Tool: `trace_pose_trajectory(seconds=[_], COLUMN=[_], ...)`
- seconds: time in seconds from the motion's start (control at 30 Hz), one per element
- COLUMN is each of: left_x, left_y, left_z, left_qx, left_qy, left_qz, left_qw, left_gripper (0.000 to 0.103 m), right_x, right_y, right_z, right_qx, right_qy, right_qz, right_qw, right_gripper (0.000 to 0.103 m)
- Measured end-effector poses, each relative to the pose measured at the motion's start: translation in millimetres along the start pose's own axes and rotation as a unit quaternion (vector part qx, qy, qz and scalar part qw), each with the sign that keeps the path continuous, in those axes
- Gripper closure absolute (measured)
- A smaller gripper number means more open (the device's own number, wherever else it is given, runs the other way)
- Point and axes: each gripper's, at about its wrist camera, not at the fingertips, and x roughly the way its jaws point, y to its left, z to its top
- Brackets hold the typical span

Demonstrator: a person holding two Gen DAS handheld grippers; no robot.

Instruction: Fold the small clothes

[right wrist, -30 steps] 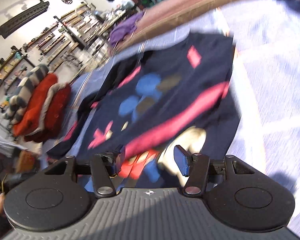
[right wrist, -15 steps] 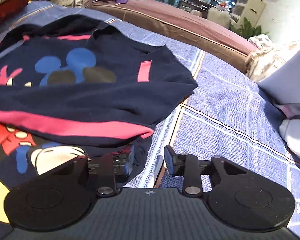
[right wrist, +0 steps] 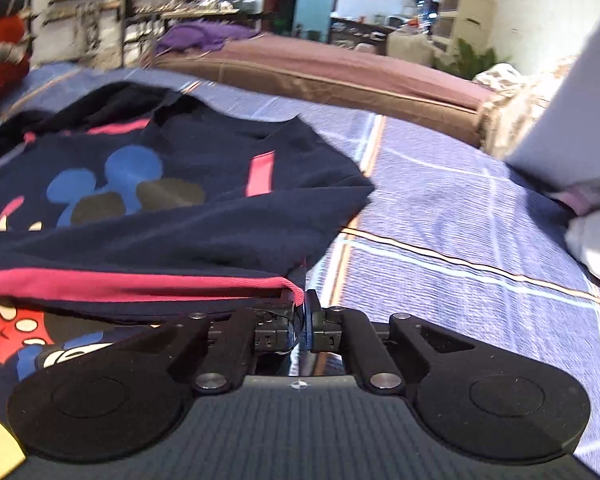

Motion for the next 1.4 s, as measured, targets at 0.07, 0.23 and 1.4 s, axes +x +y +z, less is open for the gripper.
trace_pose_trajectory(seconds=[0.07, 0.23, 1.4], left_x=[1.8, 2.2, -0.7], left_y=[-1.2, -2.0, 2.6], left_z=[1.4, 3.1, -25.0], left_qx=[0.002, 0.008, 0.079], left_qy=[0.003, 0.001, -0.025], left_qz=[0.001, 0.003, 0.095], left_qw=[1.0, 1.0, 0.992], left_gripper=[0.015, 0.014, 0.098], right_x=[-6.4, -10.2, -46.3], right_y=[-11.5, -31.4, 26.2], right_z=[-4.9, -28.5, -24.2], right_qx=[0.026, 0.067, 0.122], right_qy=[0.001, 0.036, -0.007], right_qz=[0.001, -0.025, 0.081], right_qw=[1.0, 0.997, 0.989], right_gripper=[0.098, 0.103, 0.034])
